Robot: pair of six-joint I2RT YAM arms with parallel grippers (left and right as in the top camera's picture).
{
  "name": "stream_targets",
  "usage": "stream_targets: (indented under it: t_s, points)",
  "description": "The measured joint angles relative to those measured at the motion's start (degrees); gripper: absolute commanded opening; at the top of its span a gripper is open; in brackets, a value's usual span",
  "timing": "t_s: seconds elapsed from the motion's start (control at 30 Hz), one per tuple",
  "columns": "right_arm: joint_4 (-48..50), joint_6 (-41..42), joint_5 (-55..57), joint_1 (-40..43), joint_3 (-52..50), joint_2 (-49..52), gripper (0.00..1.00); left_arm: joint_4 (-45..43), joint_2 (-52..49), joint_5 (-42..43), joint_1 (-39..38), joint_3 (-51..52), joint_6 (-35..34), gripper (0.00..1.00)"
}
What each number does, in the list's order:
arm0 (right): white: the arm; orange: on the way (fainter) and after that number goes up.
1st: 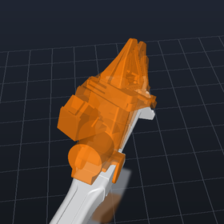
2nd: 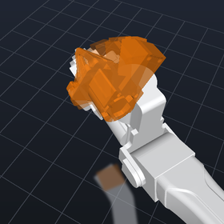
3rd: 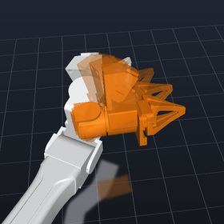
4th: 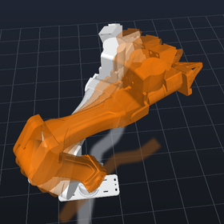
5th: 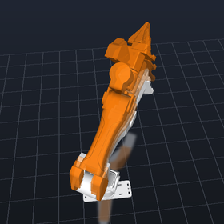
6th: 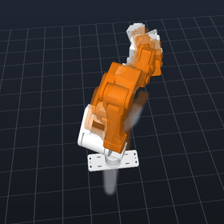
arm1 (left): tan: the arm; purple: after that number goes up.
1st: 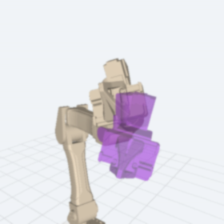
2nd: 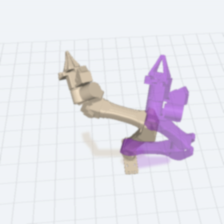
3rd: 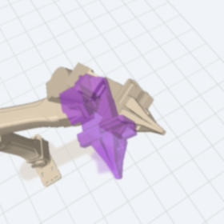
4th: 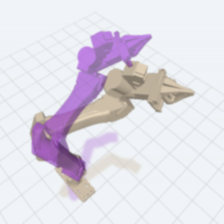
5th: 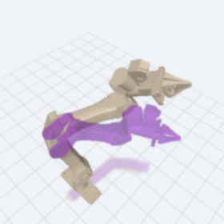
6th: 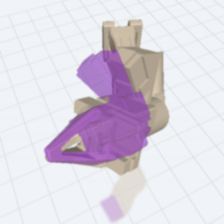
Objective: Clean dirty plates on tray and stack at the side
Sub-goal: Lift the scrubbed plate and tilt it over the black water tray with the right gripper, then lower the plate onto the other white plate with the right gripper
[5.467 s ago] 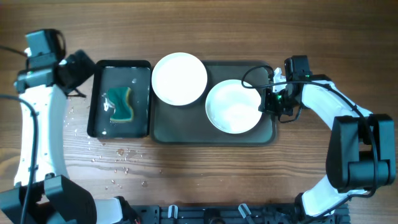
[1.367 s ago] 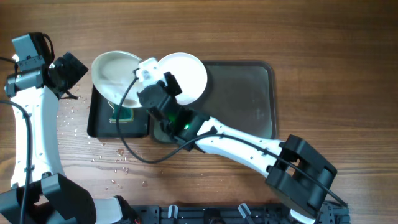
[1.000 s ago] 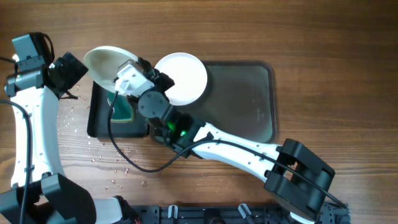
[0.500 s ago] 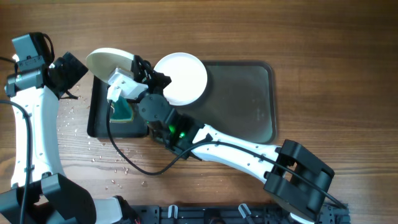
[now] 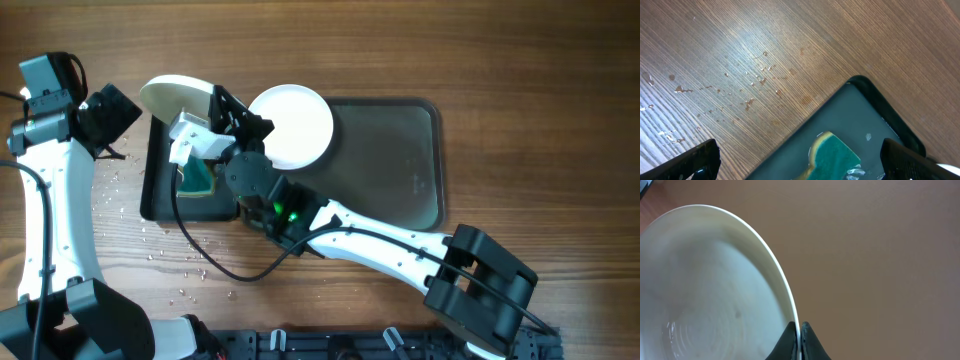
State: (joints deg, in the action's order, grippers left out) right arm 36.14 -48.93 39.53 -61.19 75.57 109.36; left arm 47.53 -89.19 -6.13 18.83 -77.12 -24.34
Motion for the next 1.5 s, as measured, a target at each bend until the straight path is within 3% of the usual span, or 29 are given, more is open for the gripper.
stream_targets:
  t_s: [0.43,0.63,0.77,0.9,1.03,1.23,1.5]
  points:
    - [-1.3,3.2,0.0,1.0,0.0,0.0,0.04,0.0,0.0,0.0,0.0,0.0,0.0,1.0]
    - [-12.8,17.8,-1.9,6.1,0.0,0.0,0.04,0.0,0.0,0.0,0.0,0.0,0.0,1.0]
    - [-21.0,32.5,-9.1,11.4,0.0,0.0,0.05,0.0,0.0,0.0,0.0,0.0,0.0,1.0]
    - [-25.1,53.4,-20.6,18.0,0.0,0.0,0.04,0.0,0.0,0.0,0.0,0.0,0.0,1.0]
    - [-30.2,65.4,-28.7,24.3,0.0,0.0,0.04,0.0,0.0,0.0,0.0,0.0,0.0,1.0]
    - [-42.2,72.6,-32.1,30.1,0.0,0.0,0.04,0.0,0.0,0.0,0.0,0.0,0.0,1.0]
    - [-50.6,74.7,-33.3,31.4,0.0,0.0,0.04,0.0,0.0,0.0,0.0,0.0,0.0,1.0]
